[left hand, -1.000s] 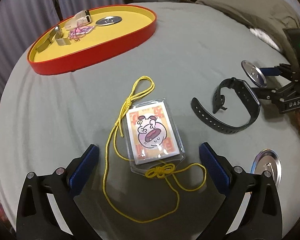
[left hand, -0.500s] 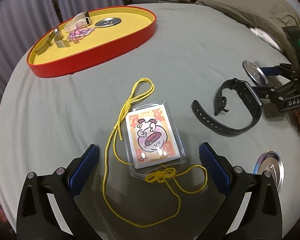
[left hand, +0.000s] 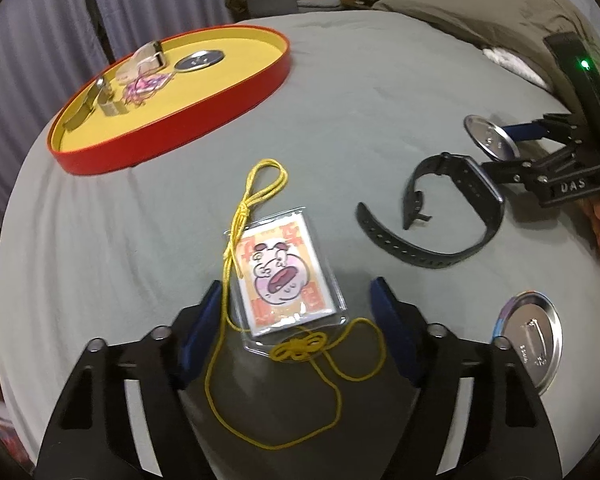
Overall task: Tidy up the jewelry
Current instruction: 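Grasp the yellow-cord pig card badge with the left tool while the right tool grasps a silver pin badge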
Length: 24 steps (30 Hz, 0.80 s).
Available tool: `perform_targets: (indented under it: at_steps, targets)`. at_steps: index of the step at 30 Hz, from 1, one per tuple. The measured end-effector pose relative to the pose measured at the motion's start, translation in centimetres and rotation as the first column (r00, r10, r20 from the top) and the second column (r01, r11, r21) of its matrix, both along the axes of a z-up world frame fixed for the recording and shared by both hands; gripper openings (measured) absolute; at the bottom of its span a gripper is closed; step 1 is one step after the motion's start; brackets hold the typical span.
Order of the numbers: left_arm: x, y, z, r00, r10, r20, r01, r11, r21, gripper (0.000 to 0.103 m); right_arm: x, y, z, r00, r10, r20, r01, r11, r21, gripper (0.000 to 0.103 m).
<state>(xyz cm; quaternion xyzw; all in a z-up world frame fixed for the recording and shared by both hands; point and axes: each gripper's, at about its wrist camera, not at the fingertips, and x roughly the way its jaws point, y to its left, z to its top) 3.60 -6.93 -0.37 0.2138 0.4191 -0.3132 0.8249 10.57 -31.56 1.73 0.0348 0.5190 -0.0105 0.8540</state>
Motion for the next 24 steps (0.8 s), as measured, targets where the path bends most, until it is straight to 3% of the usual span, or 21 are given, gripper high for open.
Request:
perform_targets:
  at_steps: [6,9,24]
  targets:
    - [-0.2,0.1,0.2,1.000,-0.002,-0.013,0.002,1.000,-0.023,0.051,-0.4,-0.6,0.4,1.000,-0.007,0.008,0.007,1.000,0.018,0.072]
    - [-0.1,0.3,0.3,1.000,-0.001,-0.017,0.000,1.000,-0.031,0.048,-0.5,-0.6,0.5,1.000,-0.005,0.010,0.005,1.000,0.017,0.070]
    - [-0.1,0.7,0.9,1.000,0.004,-0.020,-0.004,0.999,-0.039,0.046,-0.4,-0.2,1.4,1.000,0.002,0.026,-0.003,1.000,0.016,0.070]
